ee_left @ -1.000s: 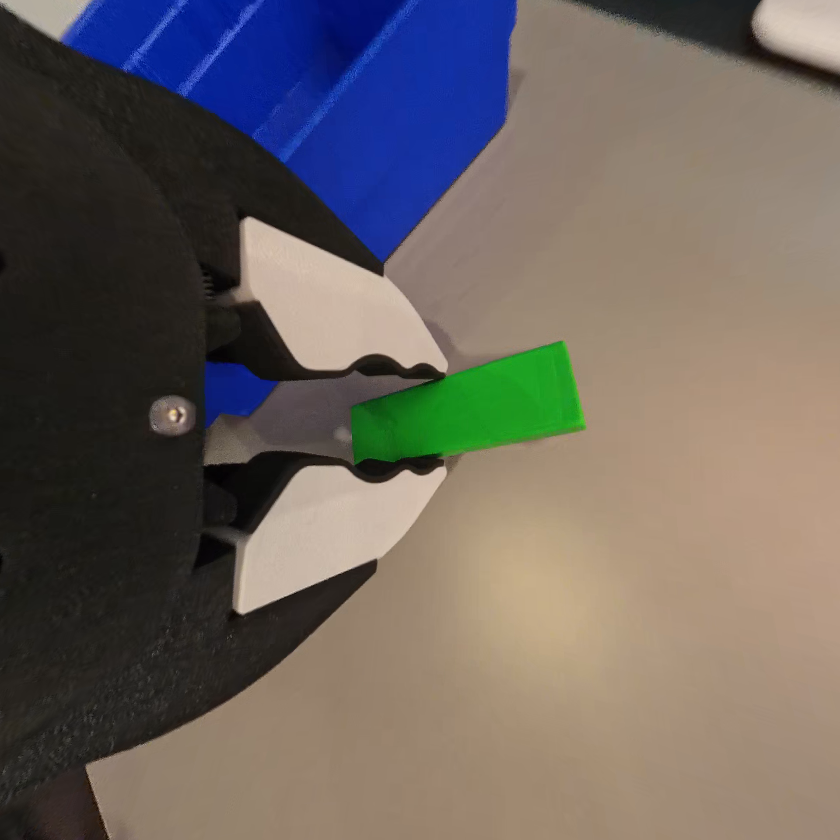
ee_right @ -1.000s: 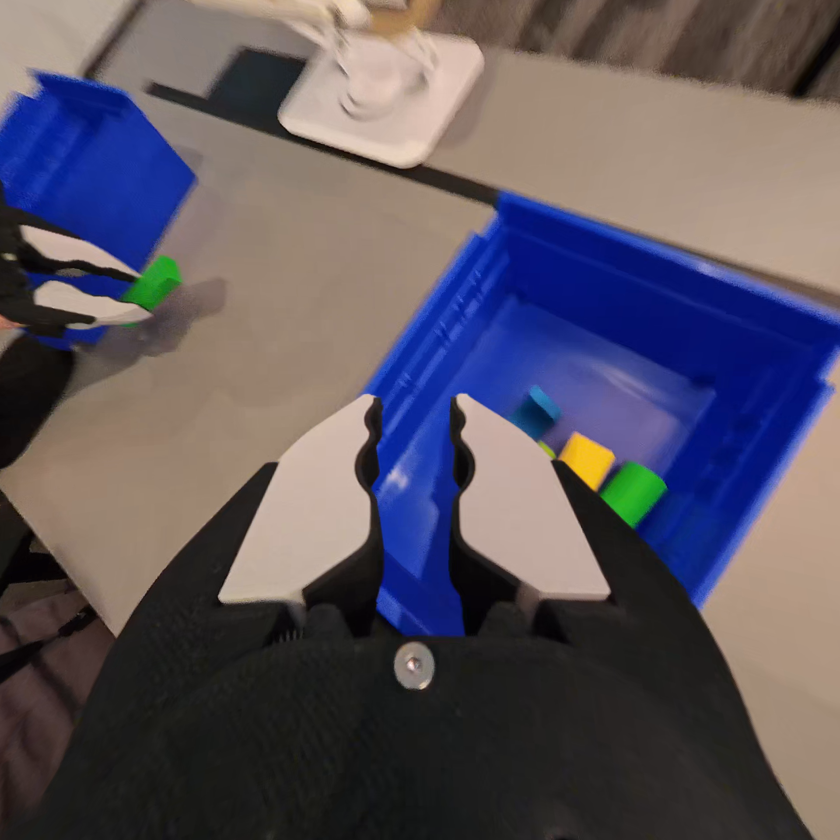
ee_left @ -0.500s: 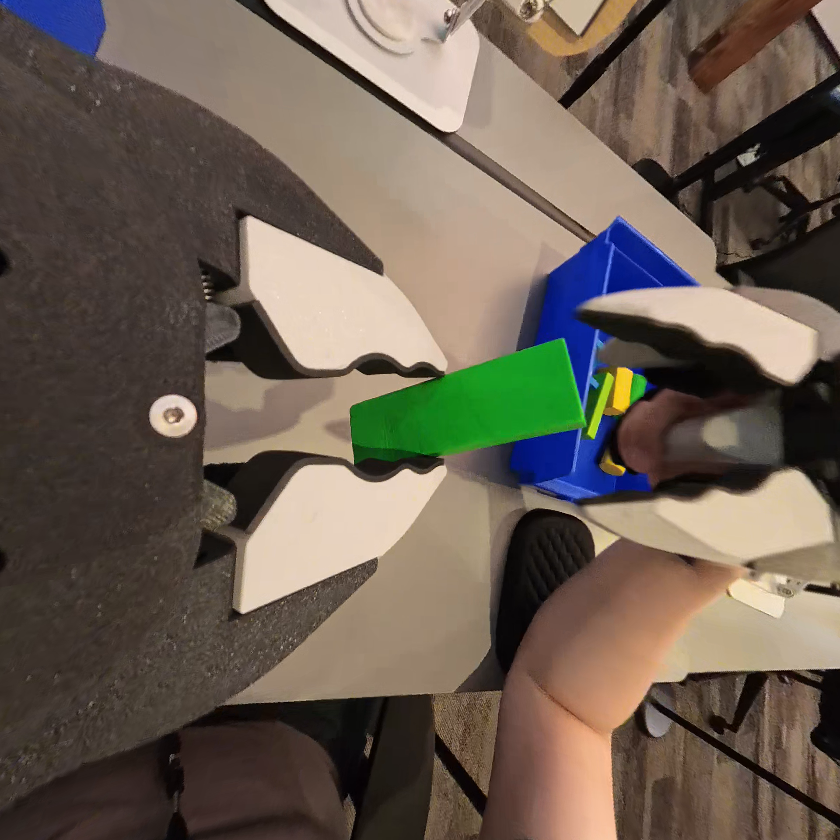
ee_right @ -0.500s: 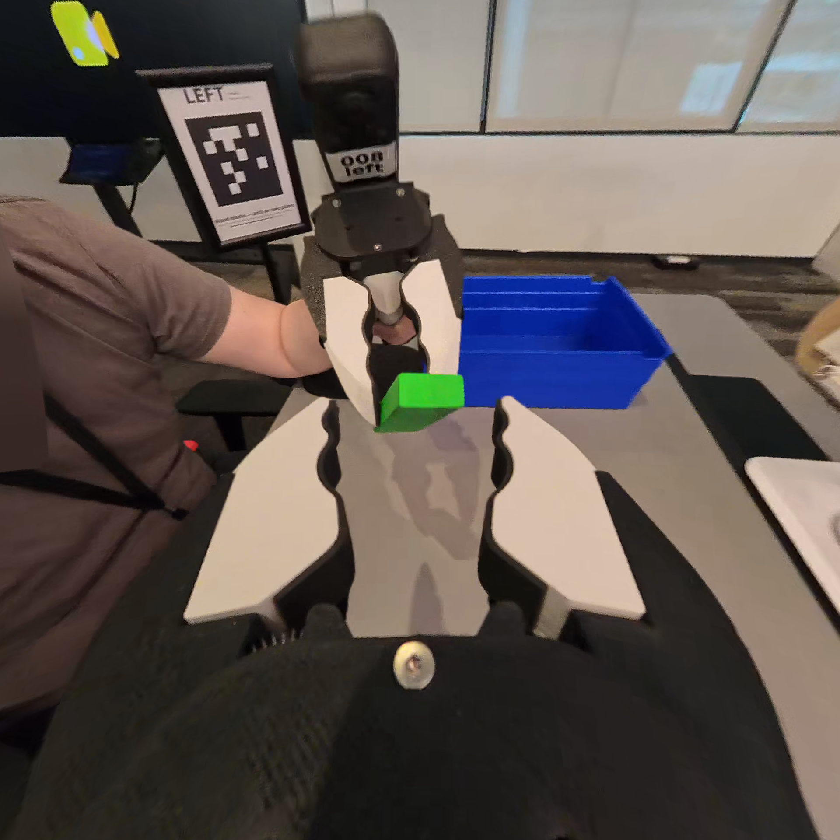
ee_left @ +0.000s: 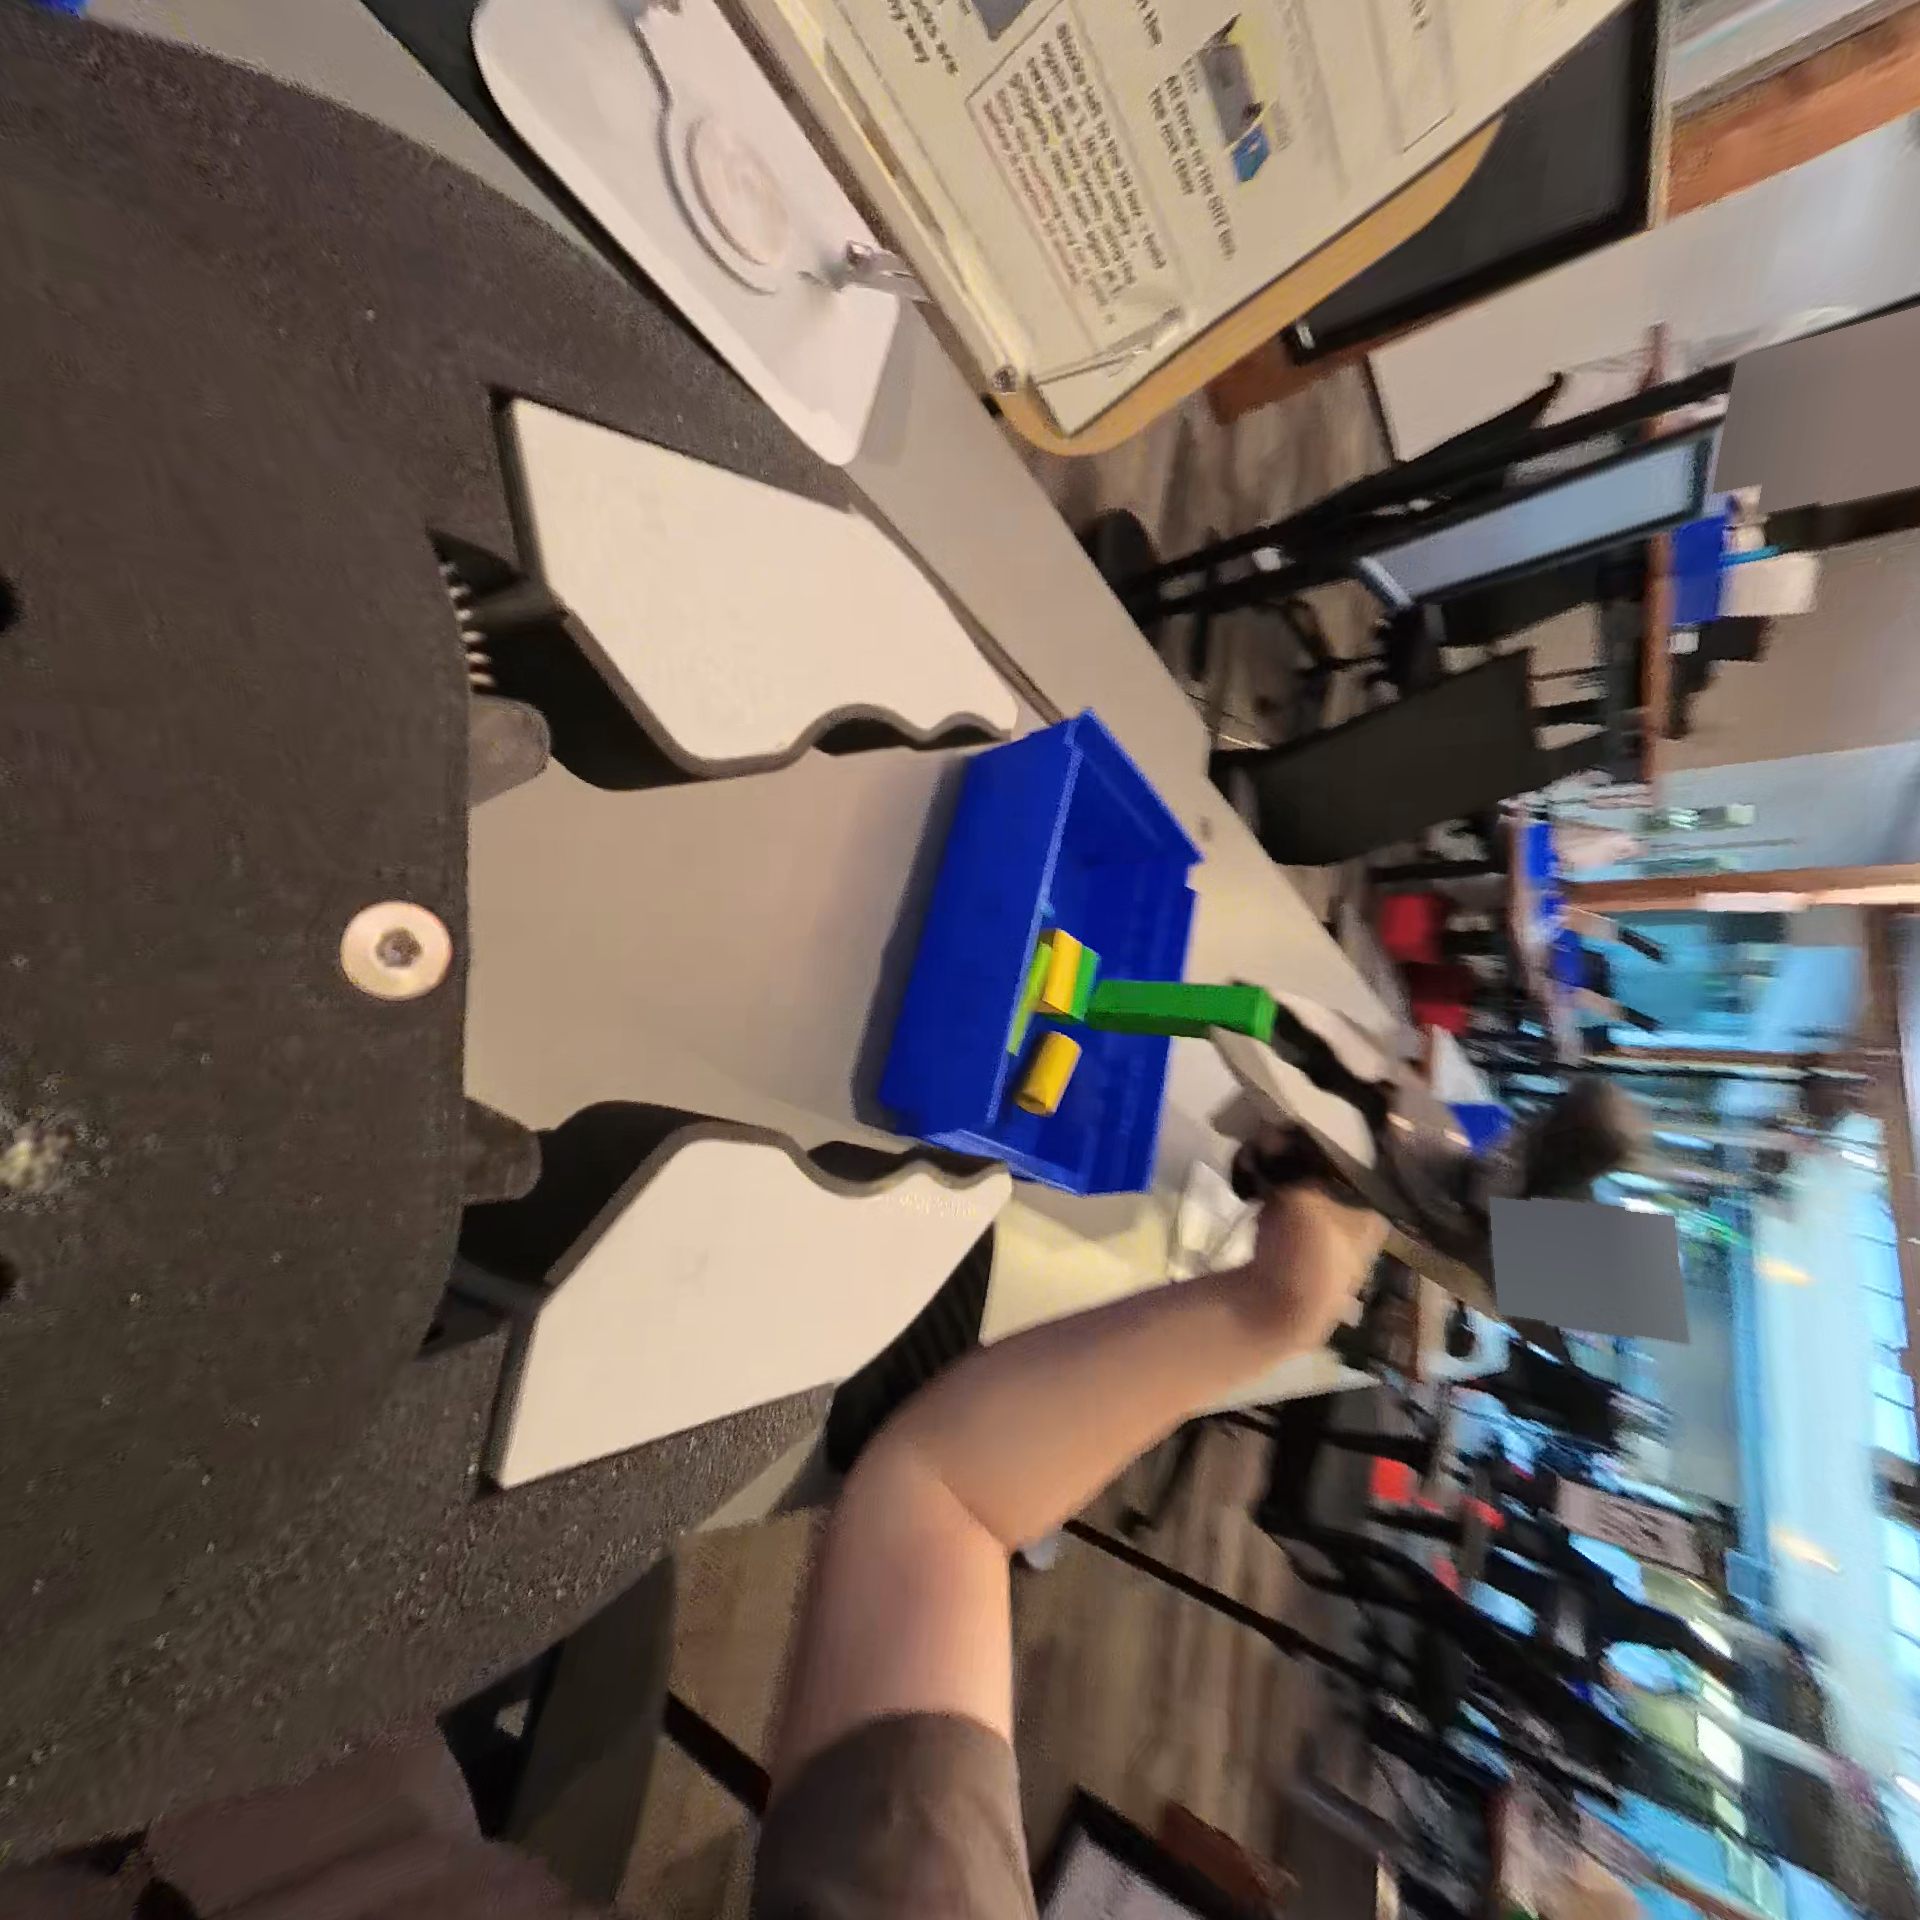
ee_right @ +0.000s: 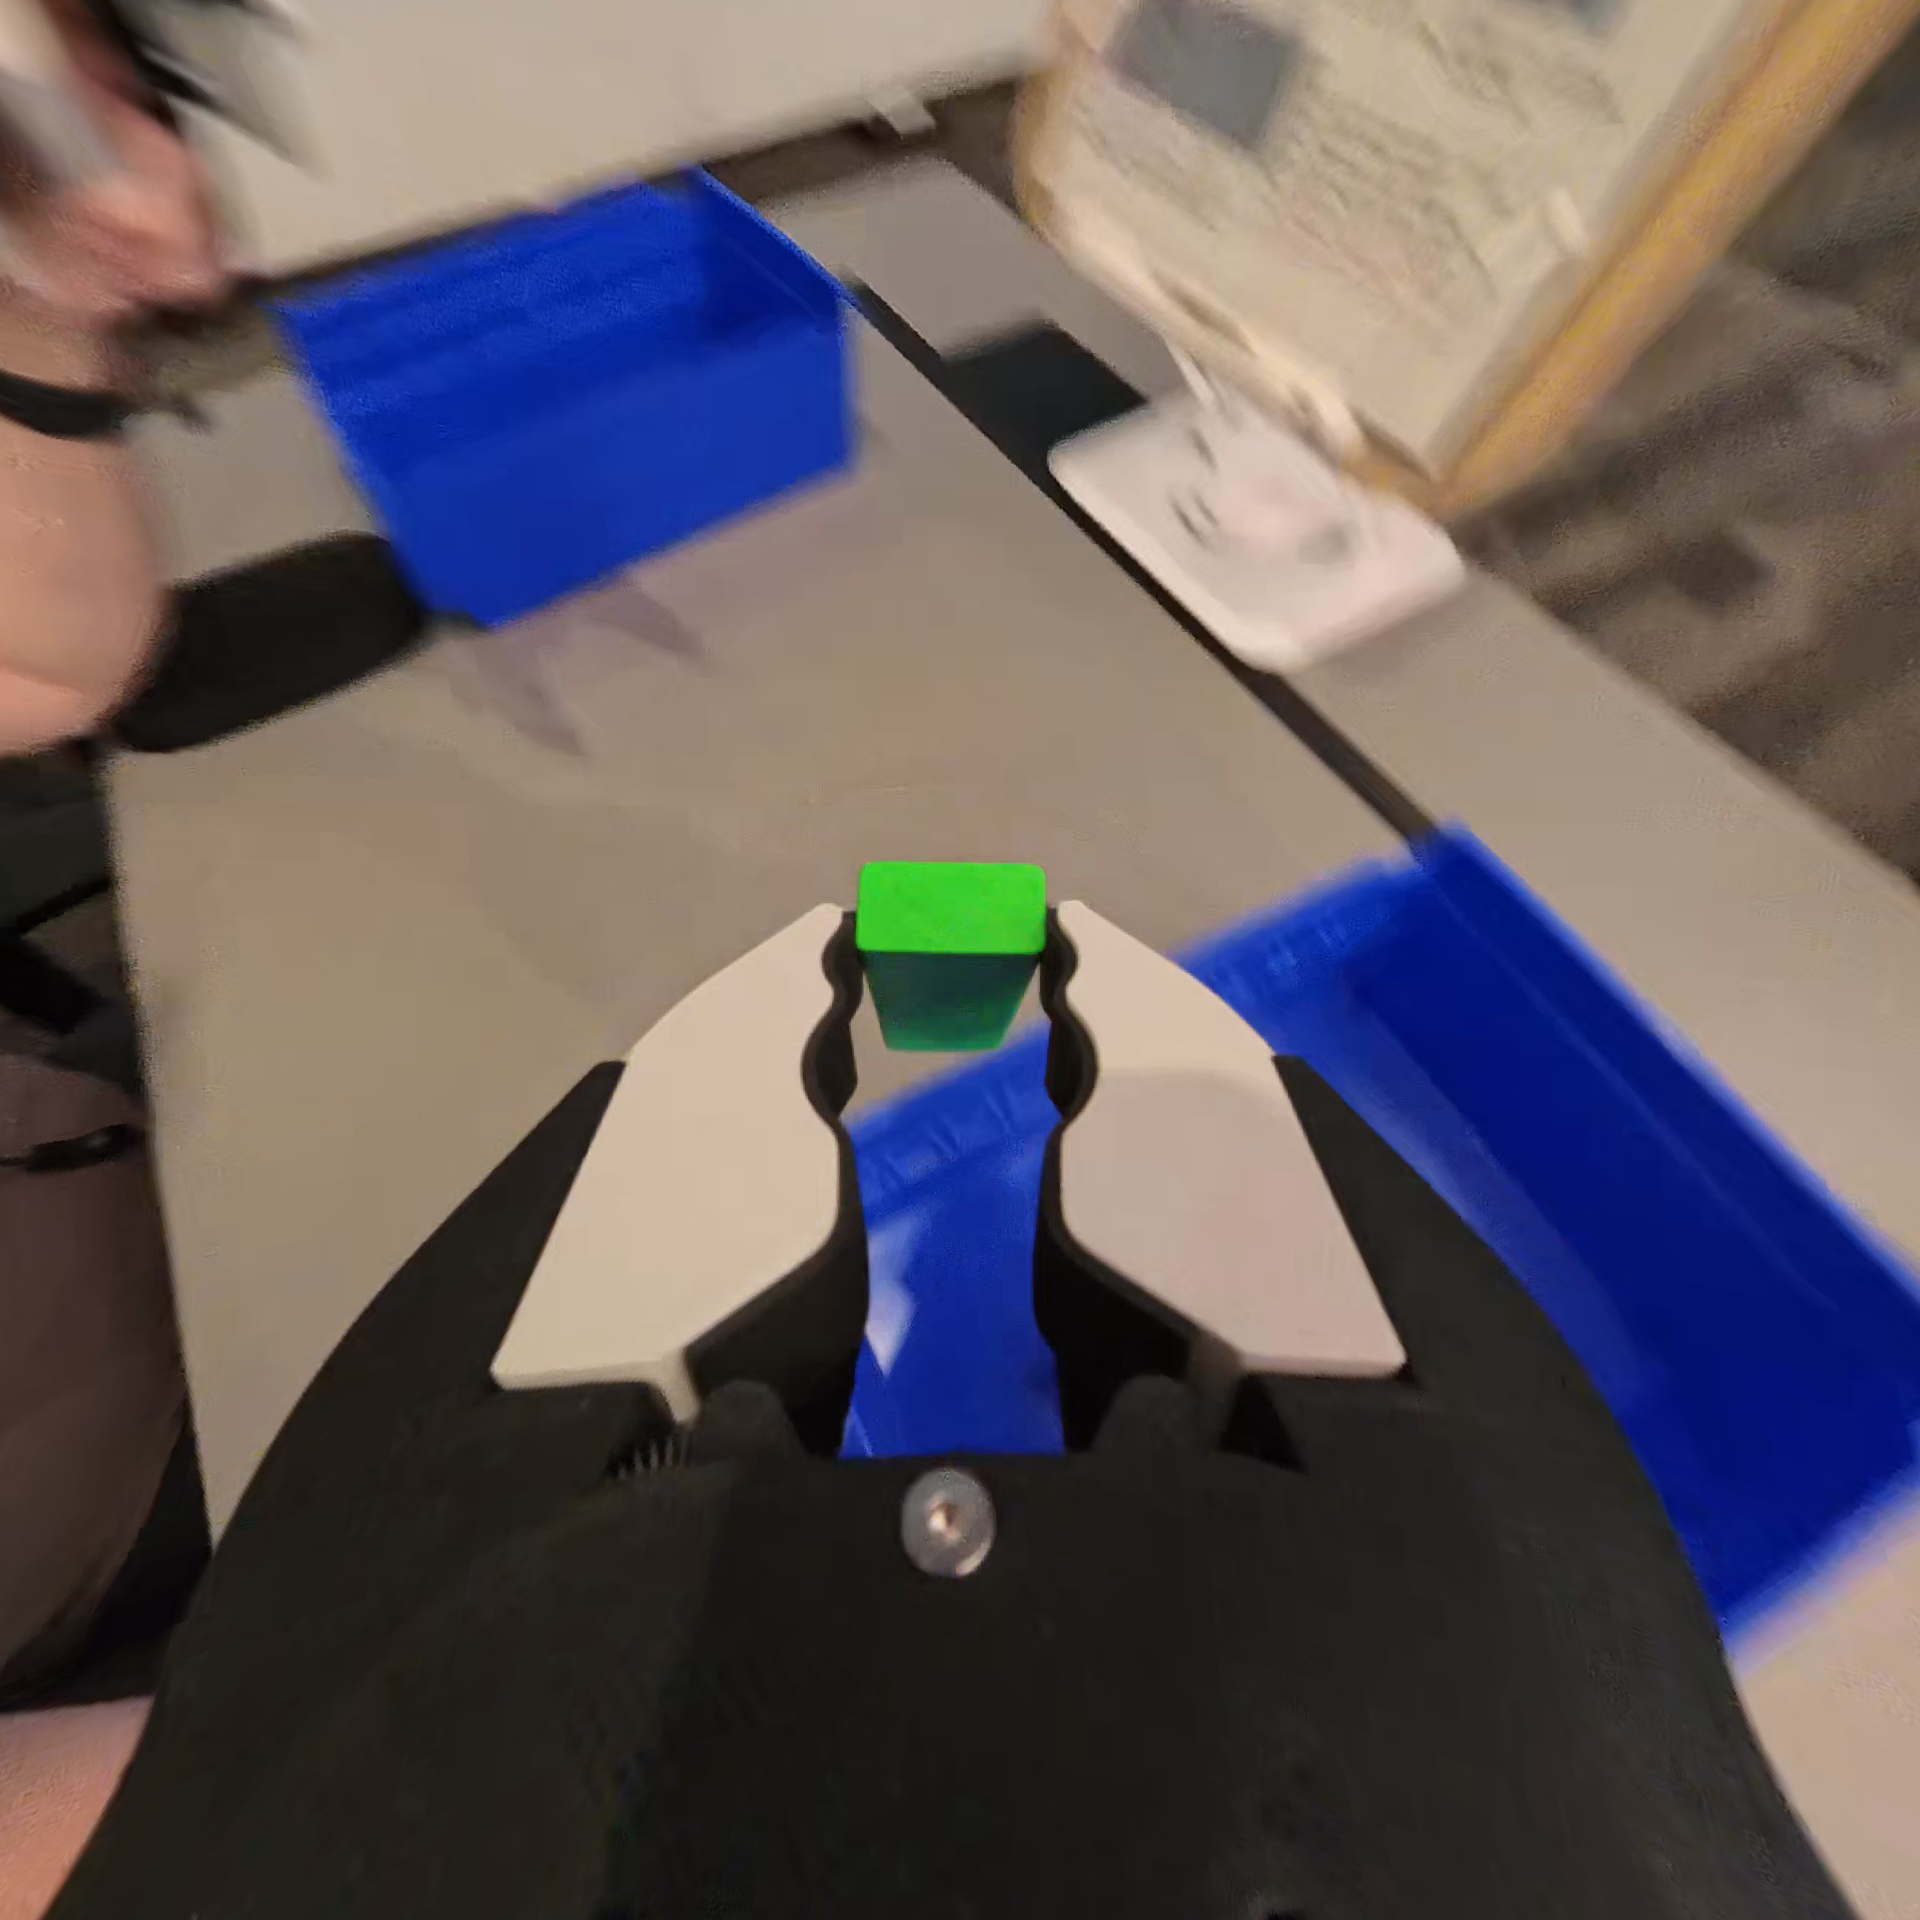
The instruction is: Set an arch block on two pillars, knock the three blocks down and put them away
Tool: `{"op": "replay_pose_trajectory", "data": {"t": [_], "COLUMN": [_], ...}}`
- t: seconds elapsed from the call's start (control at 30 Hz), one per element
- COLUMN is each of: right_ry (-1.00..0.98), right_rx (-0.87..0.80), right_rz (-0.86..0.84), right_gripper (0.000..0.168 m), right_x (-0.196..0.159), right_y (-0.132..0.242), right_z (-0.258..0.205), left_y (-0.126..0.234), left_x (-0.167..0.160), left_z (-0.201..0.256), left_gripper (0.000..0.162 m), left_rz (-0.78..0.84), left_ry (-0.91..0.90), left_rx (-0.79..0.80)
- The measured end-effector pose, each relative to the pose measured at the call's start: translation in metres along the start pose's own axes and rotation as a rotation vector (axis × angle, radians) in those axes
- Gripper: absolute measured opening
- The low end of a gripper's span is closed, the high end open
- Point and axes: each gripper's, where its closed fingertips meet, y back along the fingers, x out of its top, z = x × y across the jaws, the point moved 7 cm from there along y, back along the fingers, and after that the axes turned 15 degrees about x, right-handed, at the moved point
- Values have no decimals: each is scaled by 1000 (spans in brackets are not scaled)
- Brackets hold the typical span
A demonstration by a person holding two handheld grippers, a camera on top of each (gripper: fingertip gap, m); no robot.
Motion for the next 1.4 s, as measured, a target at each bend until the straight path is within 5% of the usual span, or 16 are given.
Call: {"op": "replay_pose_trajectory", "data": {"t": [0.07, 0.2, 0.43, 0.63, 0.77, 0.9, 0.97, 1.23, 1.4], "right_ry": [-142, -380, -472, -224, -108, -105, -101, -225, -511], "right_rx": [-75, 39, 87, -404, -687, -356, -307, -556, -729], "right_rz": [-82, -165, -137, 119, 253, 512, 432, -181, -183], "right_gripper": [34, 33, 42, 55, 75, 58, 56, 58, 58], "right_x": [-30, -69, -78, -46, -54, -53, -53, -94, -123], "right_y": [10, -7, -33, 51, 100, 103, 93, 57, 70], "right_z": [25, 55, 80, 76, 74, 64, 61, 91, 115], "left_y": [15, 29, 71, 140, 167, 172, 170, 185, 191], "left_x": [3, -4, 4, -15, -39, -47, -48, -92, -132], "left_z": [-12, -35, -68, -132, -166, -178, -178, -200, -219], "left_gripper": [70, 71, 68, 71, 72, 69, 67, 74, 78], "left_rz": [63, -72, -119, -316, -382, -391, -403, -739, -925], "left_ry": [25, 31, -38, -55, 88, 131, 118, 175, 280], "left_rx": [-17, 54, 312, 856, 938, 944, 951, 1087, 1074]}}
